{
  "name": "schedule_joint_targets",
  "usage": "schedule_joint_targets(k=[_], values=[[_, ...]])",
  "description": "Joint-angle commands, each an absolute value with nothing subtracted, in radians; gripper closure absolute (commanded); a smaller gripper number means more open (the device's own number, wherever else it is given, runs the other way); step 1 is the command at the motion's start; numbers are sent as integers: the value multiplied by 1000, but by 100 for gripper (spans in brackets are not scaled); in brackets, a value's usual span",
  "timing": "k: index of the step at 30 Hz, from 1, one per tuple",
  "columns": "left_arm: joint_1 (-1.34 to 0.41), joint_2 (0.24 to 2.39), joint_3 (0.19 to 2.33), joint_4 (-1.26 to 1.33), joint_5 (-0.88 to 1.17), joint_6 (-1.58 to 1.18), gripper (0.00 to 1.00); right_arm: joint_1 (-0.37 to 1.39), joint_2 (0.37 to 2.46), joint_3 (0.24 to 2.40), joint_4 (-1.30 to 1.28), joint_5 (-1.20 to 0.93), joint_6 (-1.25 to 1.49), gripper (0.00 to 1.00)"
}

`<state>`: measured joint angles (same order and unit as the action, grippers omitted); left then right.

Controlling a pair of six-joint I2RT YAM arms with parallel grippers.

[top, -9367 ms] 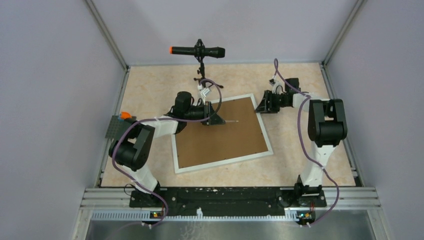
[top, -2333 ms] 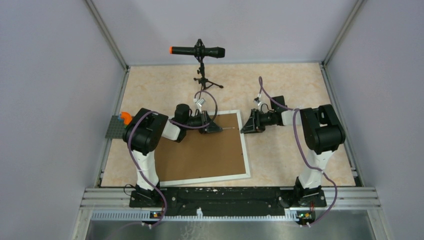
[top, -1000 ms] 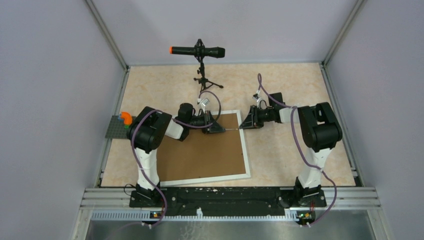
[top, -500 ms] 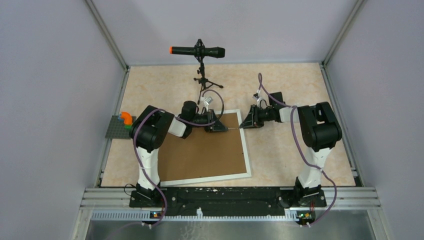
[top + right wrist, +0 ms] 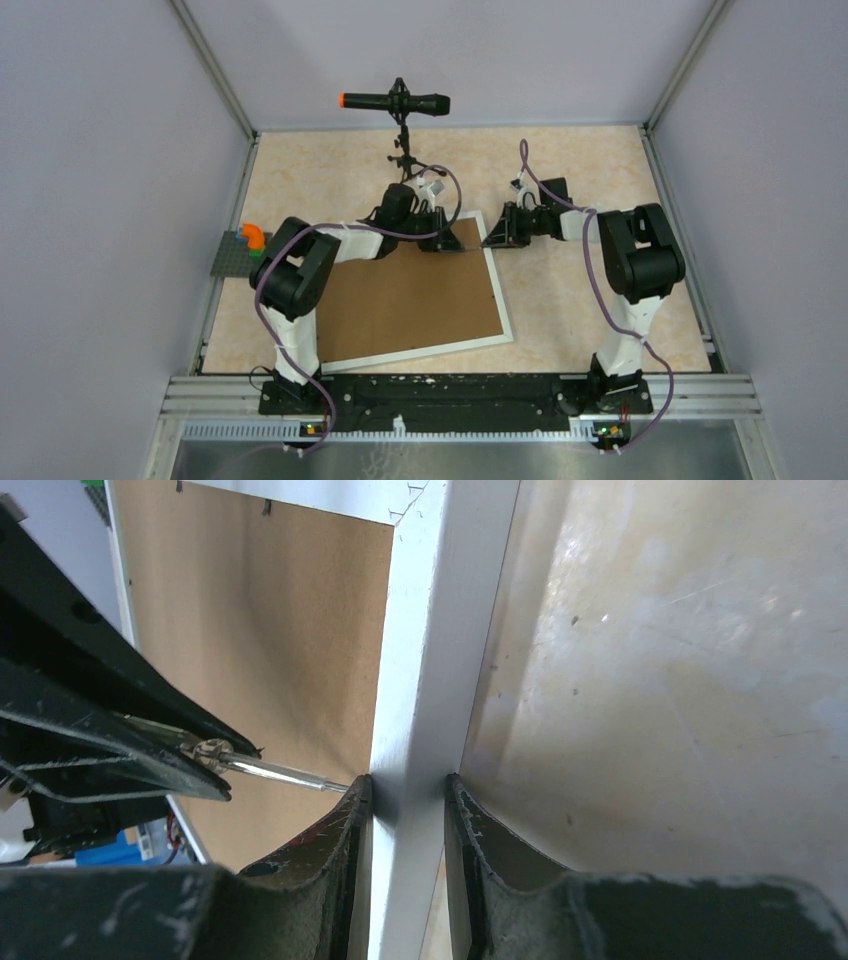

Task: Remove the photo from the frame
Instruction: Release the photo frame item from the photo frame, then adjust the photo frame at the center of the board.

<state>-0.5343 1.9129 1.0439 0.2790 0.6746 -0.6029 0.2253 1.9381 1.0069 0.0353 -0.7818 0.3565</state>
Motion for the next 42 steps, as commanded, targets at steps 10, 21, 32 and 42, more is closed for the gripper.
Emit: schedule_joint_targets(k=[10,21,32,42], values=[[-683,1816,1331,56,517,-282,100,277,1944,1013,-30,-766,325,85],[-596,1670,1308,-82,542,-209,100,235,1778,1088,-136,-720,257,43],[-430,1533,1161,-190,578,-176,100,332,1711,1134,-349,-425,156,46],[-328,1446,1097,-224,621,-233,100,467,1686,1075,-336,-231,164,43]])
